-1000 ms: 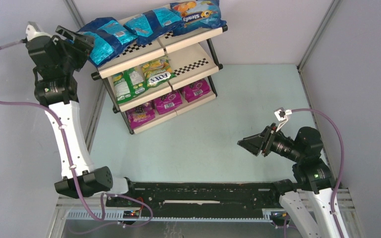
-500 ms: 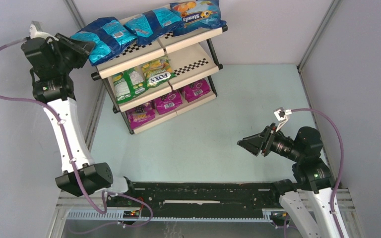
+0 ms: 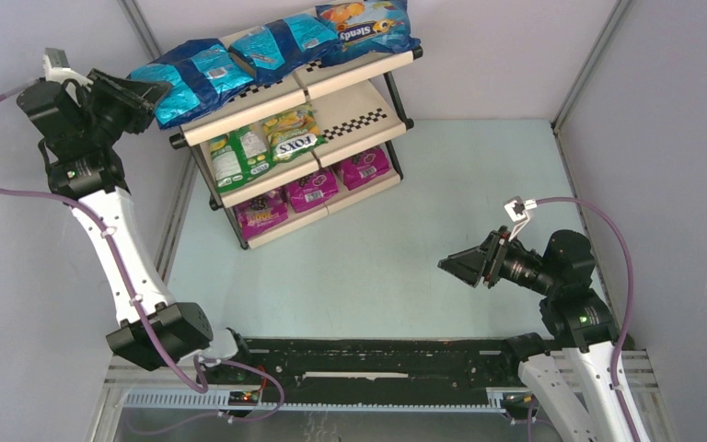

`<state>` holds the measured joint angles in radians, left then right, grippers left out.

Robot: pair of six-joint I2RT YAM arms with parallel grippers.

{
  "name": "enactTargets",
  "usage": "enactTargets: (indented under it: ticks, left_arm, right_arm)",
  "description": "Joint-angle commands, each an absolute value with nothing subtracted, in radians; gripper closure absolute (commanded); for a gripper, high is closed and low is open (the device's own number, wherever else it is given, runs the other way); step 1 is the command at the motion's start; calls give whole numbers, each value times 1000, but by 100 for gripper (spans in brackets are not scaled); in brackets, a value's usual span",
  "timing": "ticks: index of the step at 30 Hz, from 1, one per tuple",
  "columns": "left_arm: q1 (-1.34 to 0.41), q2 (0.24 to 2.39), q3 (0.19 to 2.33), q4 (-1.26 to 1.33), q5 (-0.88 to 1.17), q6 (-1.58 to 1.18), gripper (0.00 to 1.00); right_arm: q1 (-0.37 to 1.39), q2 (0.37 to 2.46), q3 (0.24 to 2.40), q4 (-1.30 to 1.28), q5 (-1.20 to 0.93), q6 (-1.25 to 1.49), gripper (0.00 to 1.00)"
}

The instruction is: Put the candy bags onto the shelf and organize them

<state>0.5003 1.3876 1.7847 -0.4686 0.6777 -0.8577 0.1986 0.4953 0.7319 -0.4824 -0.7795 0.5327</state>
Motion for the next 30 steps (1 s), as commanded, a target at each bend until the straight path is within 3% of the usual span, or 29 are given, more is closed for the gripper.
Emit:
enactTargets:
  ticks: [1,9,15,23,30]
  left_arm:
    - [468,1464,1911,-417,777,-894,89]
    - [383,1572,2043,-514,725,-822,83]
    - [383,1568,2195,-781,452,-628,47]
    - [382,1440,2126,-807,183,-543,9]
    - [288,1281,2056,-781,104,-493,4]
  right_arm:
    - [196,476,733,-471,-781,539,41]
    - [195,465,733,-477,-772,548,41]
    - [195,468,733,-474,-771,554,40]
    - [197,488,733,-470,-771,549,40]
    - [195,466,755,-521,-721,530,40]
